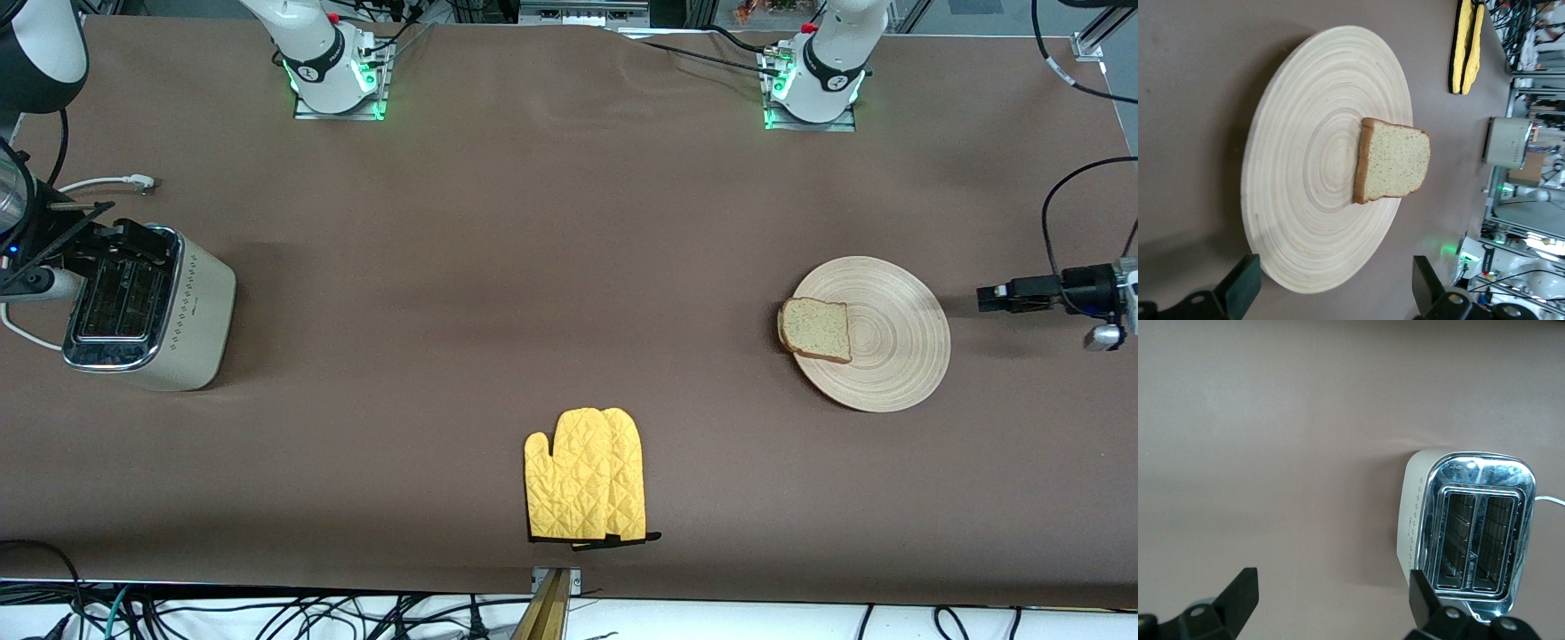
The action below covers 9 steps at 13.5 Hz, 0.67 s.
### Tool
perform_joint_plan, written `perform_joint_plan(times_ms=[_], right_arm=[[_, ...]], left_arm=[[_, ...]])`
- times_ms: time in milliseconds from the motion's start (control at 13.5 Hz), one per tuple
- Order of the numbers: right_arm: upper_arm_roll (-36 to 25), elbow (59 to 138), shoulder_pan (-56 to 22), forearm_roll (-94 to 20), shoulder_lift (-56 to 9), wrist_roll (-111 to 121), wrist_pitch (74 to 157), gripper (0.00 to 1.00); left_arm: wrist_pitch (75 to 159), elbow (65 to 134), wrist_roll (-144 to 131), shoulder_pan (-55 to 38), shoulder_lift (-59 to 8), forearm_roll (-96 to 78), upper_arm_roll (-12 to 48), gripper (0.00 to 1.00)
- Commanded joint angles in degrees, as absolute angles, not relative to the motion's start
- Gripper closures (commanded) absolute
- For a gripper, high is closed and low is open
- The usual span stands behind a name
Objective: Move plate and put bread in toaster
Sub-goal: 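Lower the left gripper to the wooden plate rim and grasp it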
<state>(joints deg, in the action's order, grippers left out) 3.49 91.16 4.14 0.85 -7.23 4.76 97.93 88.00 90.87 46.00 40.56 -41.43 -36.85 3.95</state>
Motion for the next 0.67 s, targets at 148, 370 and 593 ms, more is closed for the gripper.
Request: perform_joint_plan(times_ms=[148,370,593], right_arm=[[3.6,90.1,4.2,1.5,-7.8,5.2,97.4,0.00],[3.6,90.1,4.2,1.5,-7.8,5.1,97.4,0.00],[3.6,90.1,4.2,1.5,-7.8,5.1,97.4,0.00]], left_arm=[[89.1,88.7,47.1,40.4,-47.5,-40.1,4.6,0.00],[91.3,88.6,47.0,39.7,-48.7,-40.0,4.6,0.04],[93.1,88.0,47.3,38.7,-49.5,-40.0,5.0,0.57]])
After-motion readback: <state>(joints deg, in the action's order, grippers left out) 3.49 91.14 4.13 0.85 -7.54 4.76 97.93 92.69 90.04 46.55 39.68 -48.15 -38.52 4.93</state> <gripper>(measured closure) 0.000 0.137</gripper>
